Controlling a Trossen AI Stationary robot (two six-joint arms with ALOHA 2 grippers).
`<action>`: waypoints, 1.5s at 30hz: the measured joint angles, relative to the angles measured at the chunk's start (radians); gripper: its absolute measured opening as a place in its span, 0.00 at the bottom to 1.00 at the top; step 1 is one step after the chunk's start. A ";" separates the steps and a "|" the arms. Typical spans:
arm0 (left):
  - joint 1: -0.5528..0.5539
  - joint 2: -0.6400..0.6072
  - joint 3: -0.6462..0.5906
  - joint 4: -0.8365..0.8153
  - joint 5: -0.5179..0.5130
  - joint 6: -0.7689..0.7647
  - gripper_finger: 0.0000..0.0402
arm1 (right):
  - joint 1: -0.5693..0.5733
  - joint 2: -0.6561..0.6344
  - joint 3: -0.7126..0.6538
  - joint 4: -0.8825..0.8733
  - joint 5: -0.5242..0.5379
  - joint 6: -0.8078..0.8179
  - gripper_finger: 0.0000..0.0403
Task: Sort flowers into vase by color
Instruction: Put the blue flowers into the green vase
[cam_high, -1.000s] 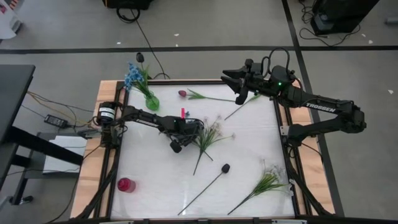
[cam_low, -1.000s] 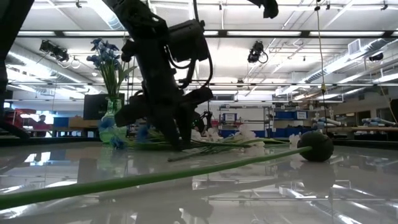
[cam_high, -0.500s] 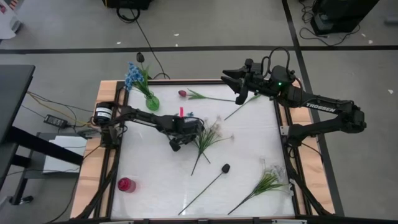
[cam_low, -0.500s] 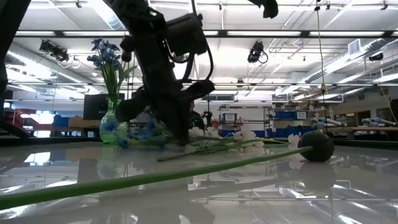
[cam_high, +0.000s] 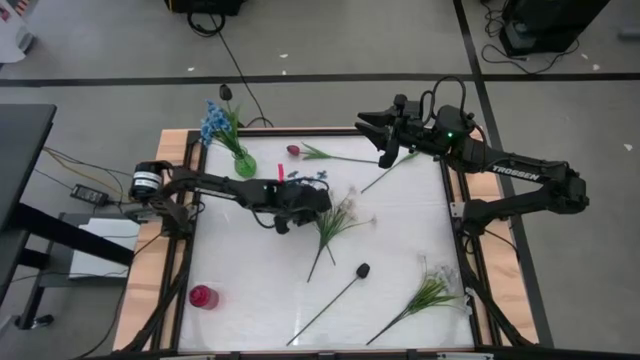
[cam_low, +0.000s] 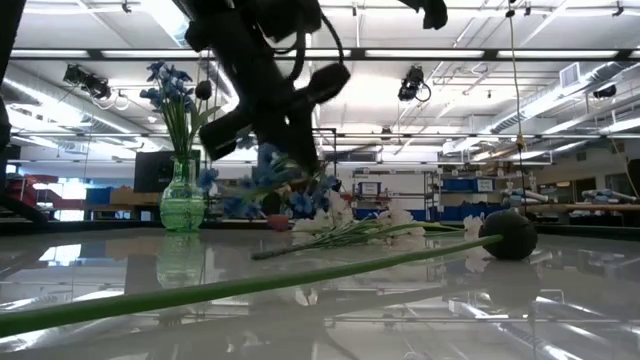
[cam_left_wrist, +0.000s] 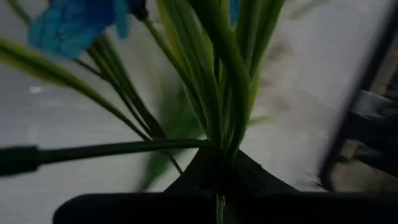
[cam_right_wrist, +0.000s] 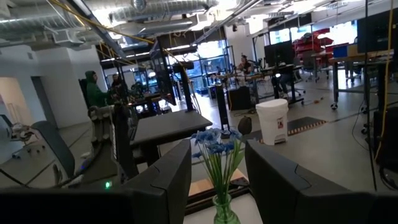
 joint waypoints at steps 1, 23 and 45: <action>0.006 -0.008 0.000 0.030 0.000 0.016 0.03 | 0.000 0.000 0.000 0.001 0.000 0.000 0.40; 0.248 -0.234 0.002 0.140 0.198 0.827 0.02 | 0.000 0.000 0.000 0.000 -0.003 0.000 0.40; 0.369 -0.652 -0.001 -0.030 -0.460 1.897 0.04 | 0.000 0.000 0.000 0.000 -0.003 0.000 0.40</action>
